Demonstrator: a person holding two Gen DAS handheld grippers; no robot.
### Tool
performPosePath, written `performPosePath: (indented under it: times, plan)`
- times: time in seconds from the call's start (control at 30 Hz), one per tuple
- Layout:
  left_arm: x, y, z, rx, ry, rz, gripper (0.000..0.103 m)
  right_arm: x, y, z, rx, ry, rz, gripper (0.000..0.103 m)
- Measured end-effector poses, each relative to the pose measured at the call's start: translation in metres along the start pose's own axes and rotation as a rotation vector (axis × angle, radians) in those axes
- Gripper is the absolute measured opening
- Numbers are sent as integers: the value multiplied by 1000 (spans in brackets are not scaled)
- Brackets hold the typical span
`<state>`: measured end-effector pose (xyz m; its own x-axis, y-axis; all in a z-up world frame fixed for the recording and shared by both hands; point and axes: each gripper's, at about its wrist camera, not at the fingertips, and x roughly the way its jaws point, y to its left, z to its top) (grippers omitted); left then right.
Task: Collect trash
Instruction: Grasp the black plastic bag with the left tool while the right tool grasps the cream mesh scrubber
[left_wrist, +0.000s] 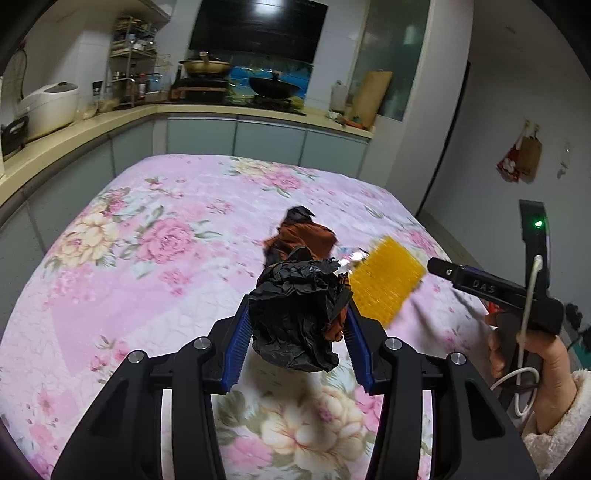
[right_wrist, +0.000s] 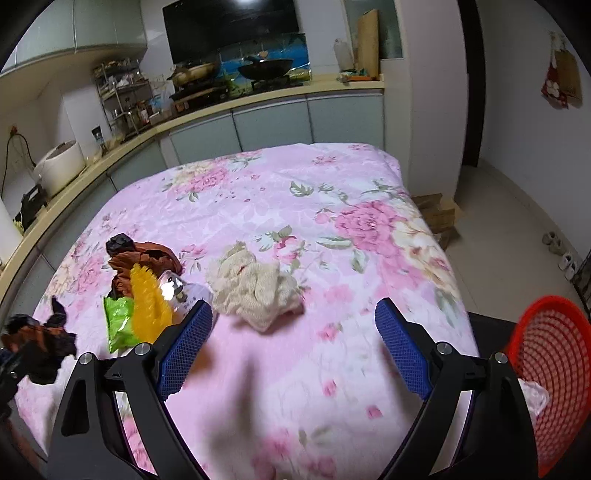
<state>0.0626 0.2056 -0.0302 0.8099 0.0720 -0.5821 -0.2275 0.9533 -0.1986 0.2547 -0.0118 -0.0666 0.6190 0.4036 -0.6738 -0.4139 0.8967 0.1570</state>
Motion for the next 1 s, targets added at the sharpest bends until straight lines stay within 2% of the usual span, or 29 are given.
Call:
performPosePath:
  times: [0.3,0.4,0.53,0.57,0.67,0.8,1.0]
  plan:
    - [5,9,5,-17,-6,20,45,41,13,11,-46,60,36,87]
    - [5,11,6,-20,-8,26,45,51,15,13,-49,85,56,83]
    - [4,13,7,-25,-11,35,45,60,17,15,-43,114,76,67]
    - [4,13,7,-27,-11,37,45,61,18,15,-46,118,74,59]
    - [2,13,6,-27,-12,43,45,61,20,12,-60,125,72,49]
    - [0,12,7,-28,-15,49,45,53,16,10,-47,111,61,44]
    - [-3,8,8,-25,-27,58,45,30,5,6,-20,57,29,44]
